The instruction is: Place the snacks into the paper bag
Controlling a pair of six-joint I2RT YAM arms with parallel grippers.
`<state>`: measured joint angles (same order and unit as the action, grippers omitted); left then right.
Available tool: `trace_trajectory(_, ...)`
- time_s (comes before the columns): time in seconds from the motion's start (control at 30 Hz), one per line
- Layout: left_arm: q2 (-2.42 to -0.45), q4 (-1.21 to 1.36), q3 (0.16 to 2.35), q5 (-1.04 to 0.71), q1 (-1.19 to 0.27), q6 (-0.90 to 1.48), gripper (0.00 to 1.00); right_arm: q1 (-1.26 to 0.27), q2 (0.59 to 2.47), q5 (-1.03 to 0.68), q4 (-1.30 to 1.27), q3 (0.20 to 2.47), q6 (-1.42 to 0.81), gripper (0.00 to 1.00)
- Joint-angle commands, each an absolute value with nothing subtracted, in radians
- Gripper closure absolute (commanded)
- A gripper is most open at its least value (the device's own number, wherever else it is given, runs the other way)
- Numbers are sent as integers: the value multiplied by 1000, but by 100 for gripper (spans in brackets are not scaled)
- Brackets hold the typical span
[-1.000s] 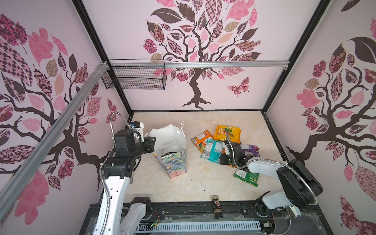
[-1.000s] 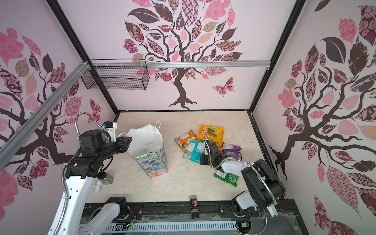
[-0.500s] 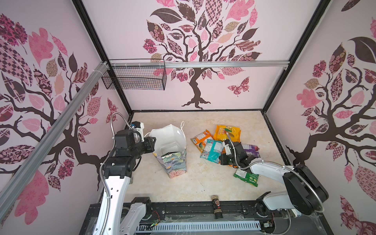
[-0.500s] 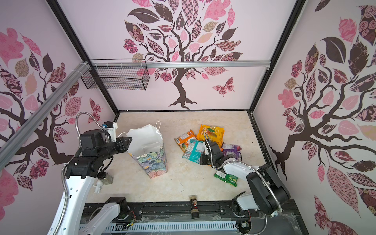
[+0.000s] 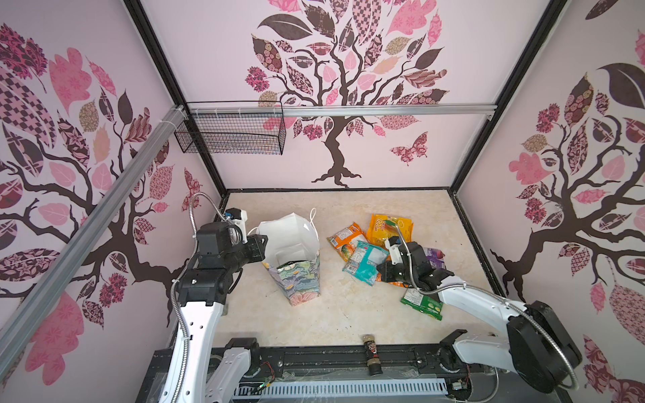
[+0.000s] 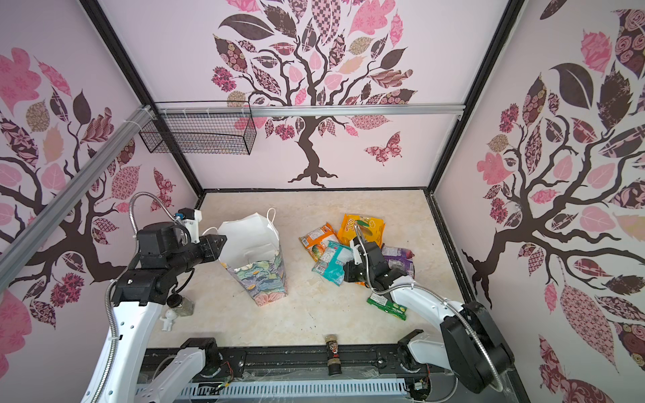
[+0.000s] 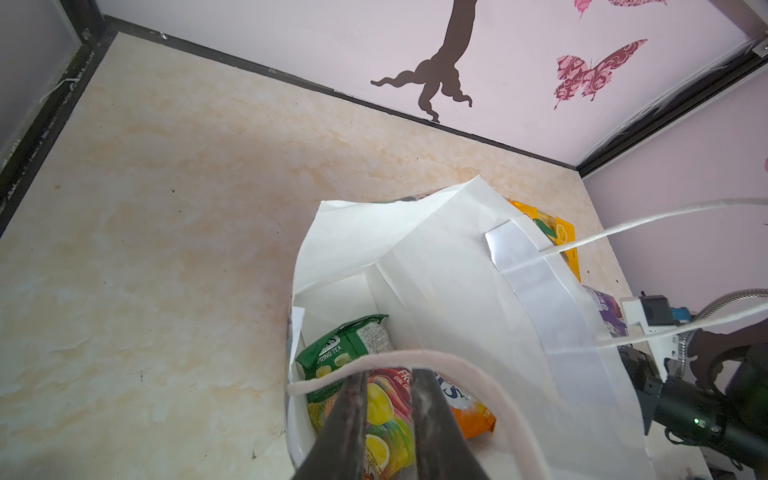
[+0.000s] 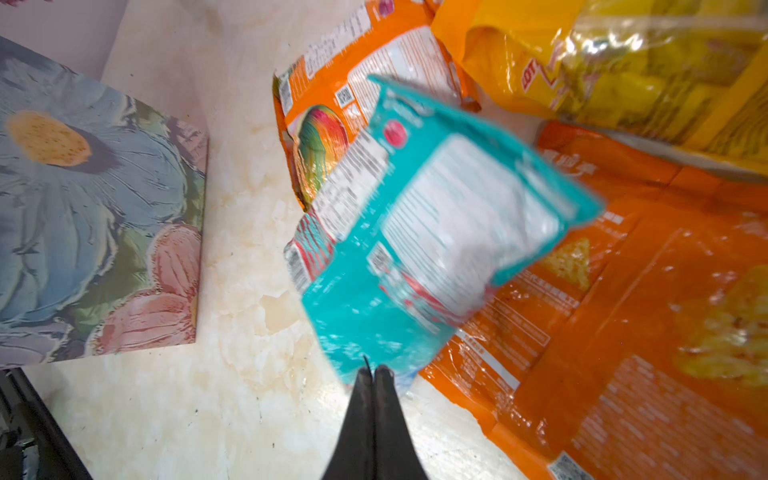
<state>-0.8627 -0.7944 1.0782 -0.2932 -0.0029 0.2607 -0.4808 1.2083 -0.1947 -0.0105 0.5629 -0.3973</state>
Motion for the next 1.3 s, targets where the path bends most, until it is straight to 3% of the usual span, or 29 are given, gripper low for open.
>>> trace_trajectory(0.0, -856, -777, 1064, -299, -6, 256, 77, -476, 1143, -209, 6, 569, -409, 100)
trace_trajectory(0.3, -853, -779, 1065, -301, -6, 254, 77, -477, 1129, -170, 64, 611, -427, 100)
trace_trajectory(0.43, -850, -777, 1063, -298, -6, 255, 77, -476, 1167, -234, 14, 537, -484, 71)
trace_trajectory(0.53, -849, -776, 1061, -298, -6, 254, 77, -476, 1183, -278, -57, 462, -531, 62)
trace_trajectory(1.27, -855, -776, 1063, -295, -6, 252, 77, -478, 1375, -380, -339, 376, -635, 49)
